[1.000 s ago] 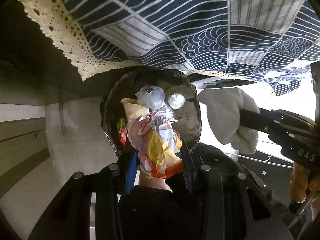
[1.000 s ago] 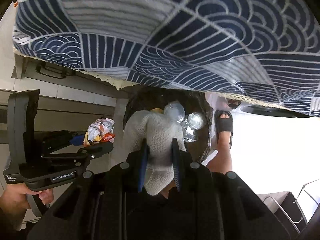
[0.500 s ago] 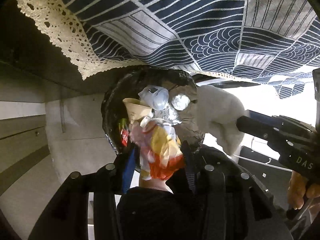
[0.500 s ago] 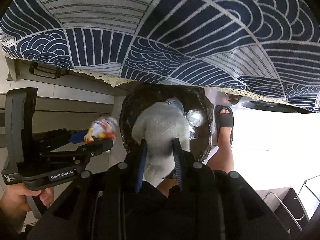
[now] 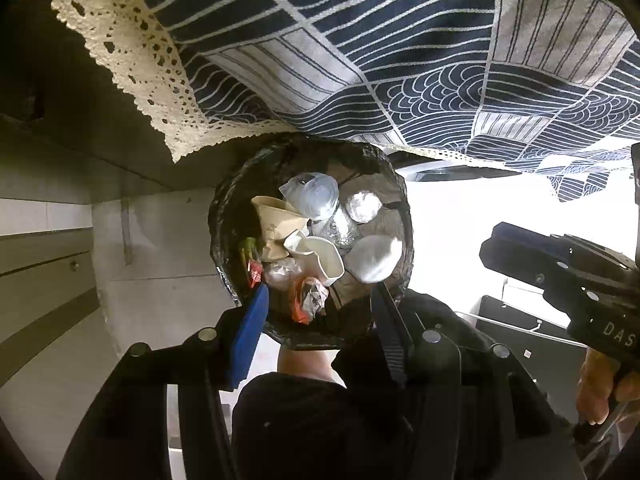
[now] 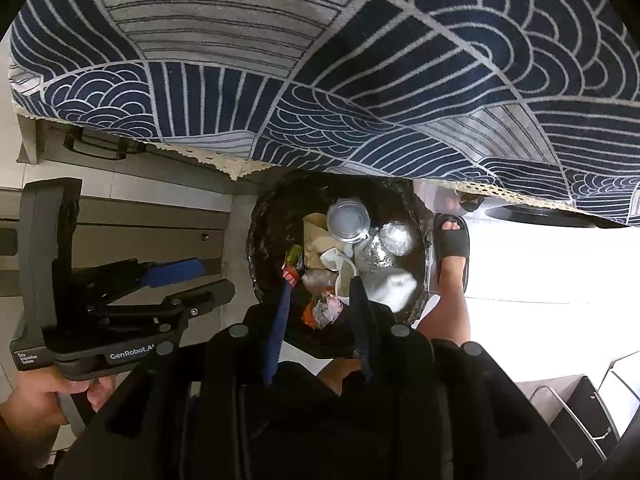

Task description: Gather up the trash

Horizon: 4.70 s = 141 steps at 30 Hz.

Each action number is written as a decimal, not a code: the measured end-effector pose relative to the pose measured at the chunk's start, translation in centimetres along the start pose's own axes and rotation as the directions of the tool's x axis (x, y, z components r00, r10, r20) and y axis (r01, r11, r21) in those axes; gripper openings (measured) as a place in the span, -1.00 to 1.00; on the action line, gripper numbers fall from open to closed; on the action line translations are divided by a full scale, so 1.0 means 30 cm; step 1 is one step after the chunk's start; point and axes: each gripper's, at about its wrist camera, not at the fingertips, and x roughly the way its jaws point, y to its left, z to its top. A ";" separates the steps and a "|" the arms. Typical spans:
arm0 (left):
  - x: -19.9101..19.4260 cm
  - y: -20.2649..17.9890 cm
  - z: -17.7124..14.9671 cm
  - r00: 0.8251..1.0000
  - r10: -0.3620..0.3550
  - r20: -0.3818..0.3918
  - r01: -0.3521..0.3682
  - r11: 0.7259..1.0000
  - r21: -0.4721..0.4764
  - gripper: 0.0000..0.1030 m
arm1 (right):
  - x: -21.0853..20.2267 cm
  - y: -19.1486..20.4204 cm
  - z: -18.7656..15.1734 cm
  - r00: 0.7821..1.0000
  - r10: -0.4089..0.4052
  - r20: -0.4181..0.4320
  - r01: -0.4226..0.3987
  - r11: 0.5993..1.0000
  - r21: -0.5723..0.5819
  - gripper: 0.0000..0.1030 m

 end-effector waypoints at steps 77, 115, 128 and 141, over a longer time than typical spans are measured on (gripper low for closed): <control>-1.107 -0.662 0.058 0.853 0.076 0.516 -0.140 0.986 0.086 0.87 | -1.169 -0.078 0.051 0.870 -0.038 0.491 0.087 0.993 -0.078 0.91; -1.089 -0.674 0.035 0.851 0.053 0.522 -0.128 0.986 0.108 0.87 | -1.195 -0.075 0.013 0.858 -0.084 0.506 0.132 0.989 -0.061 0.91; -1.092 -0.672 0.021 0.848 0.058 0.528 -0.131 0.986 0.103 0.87 | -1.199 -0.064 0.015 0.858 -0.074 0.508 0.126 0.990 -0.068 0.91; -1.103 -0.671 0.024 0.840 0.068 0.538 -0.144 0.984 0.102 0.87 | -1.193 -0.068 0.022 0.861 -0.069 0.504 0.117 0.991 -0.064 0.91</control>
